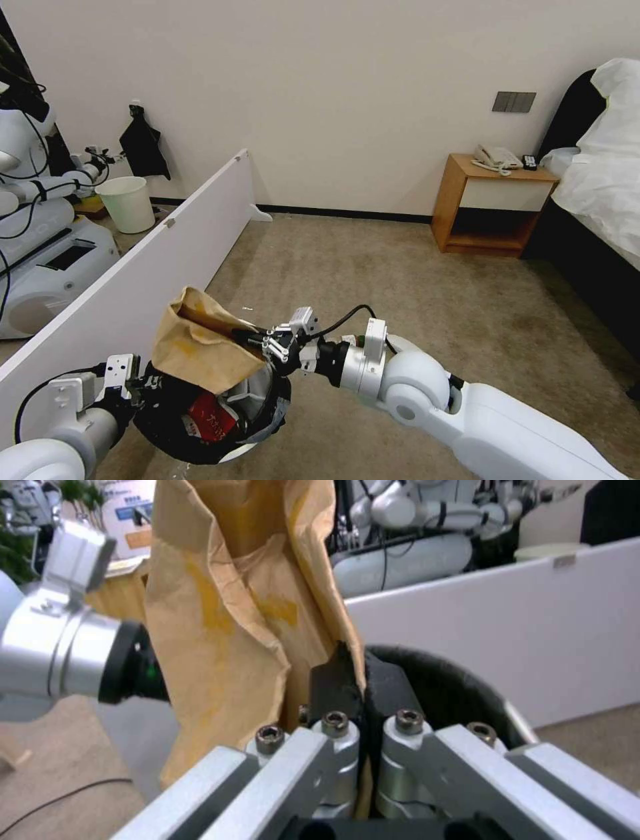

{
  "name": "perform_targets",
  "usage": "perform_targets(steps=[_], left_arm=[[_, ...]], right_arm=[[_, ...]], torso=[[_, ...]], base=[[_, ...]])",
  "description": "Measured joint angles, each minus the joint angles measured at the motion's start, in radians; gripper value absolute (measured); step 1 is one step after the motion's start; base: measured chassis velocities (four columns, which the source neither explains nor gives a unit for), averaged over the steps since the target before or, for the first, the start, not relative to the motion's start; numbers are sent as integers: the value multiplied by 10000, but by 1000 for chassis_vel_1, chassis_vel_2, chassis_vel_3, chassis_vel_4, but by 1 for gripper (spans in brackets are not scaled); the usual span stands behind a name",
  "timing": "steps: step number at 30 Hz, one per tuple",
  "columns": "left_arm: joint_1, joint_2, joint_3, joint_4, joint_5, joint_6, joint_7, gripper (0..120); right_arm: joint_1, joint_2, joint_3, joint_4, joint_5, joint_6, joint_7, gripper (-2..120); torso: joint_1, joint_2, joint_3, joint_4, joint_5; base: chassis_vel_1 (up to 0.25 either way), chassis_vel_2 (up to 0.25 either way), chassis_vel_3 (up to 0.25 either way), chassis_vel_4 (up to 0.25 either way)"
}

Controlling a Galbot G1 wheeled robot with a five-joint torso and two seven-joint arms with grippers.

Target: Pick up the trash bin, then pick up the garbage from the floor and place it into the trash bin.

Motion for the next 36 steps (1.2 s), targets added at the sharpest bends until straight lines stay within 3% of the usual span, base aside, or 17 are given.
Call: perform_targets(steps=[13, 18, 26, 30, 32, 34, 36], left_arm=[[151, -47, -2, -252, -5, 0, -55, 2], [253, -41, 66, -449, -176, 0, -156, 2], [421, -41, 164, -579, -220, 0, -212, 2], [494, -43, 211, -646, -261, 0, -254, 2], [499, -43, 217, -651, -267, 0, -257, 2], [523, -45, 244, -656, -278, 0, -263, 2], [524, -49, 244, -651, -277, 0, -266, 2]], right_arm=[[-84, 71, -366, -252, -144, -121, 103, 4], [-217, 120, -503, -318, -289, -147, 149, 28], [-252, 177, -535, -447, -373, -147, 154, 52], [-281, 234, -561, -540, -453, -140, 160, 70], [-282, 241, -562, -549, -459, -139, 160, 73], [-285, 310, -515, -573, -483, -54, 161, 86], [-284, 324, -476, -573, -483, -18, 161, 89]], torso=[[0, 0, 0, -1, 0], [0, 0, -1, -1, 0], [0, 0, 0, 0, 1], [0, 0, 0, 0, 0], [0, 0, 0, 0, 1], [0, 0, 0, -1, 0], [0, 0, 0, -1, 1]], base=[[0, 0, 0, 0], [0, 0, 0, 0], [0, 0, 0, 0], [0, 0, 0, 0], [0, 0, 0, 0], [0, 0, 0, 0], [0, 0, 0, 0]])
